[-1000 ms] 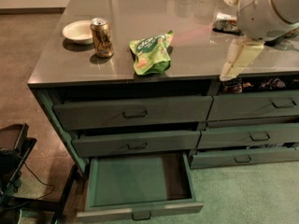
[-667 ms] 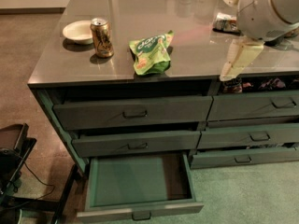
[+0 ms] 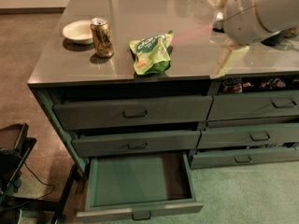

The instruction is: Place green rice chip bag into bottom drawer

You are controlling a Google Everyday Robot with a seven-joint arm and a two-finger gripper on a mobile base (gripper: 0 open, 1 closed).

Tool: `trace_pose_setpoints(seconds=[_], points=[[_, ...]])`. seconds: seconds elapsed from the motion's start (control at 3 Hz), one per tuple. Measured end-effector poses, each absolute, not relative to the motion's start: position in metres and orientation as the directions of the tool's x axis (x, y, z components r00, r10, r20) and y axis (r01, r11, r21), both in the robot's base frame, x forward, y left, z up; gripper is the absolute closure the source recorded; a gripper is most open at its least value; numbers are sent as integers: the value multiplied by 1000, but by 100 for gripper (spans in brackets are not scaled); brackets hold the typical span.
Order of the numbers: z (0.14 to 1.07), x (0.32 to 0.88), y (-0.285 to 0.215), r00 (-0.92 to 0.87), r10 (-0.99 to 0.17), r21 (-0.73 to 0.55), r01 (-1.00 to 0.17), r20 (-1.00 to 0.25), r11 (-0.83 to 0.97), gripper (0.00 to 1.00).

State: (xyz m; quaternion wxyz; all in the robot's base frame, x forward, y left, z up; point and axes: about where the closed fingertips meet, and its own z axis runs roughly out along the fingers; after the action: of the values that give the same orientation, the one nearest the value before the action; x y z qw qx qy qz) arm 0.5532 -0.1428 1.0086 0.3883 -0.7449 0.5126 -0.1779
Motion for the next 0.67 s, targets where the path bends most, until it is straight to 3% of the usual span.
trace_pose_setpoints(seconds=[0.67], points=[[984,605,-87,657,-750,-809,-403,69,-428,0]])
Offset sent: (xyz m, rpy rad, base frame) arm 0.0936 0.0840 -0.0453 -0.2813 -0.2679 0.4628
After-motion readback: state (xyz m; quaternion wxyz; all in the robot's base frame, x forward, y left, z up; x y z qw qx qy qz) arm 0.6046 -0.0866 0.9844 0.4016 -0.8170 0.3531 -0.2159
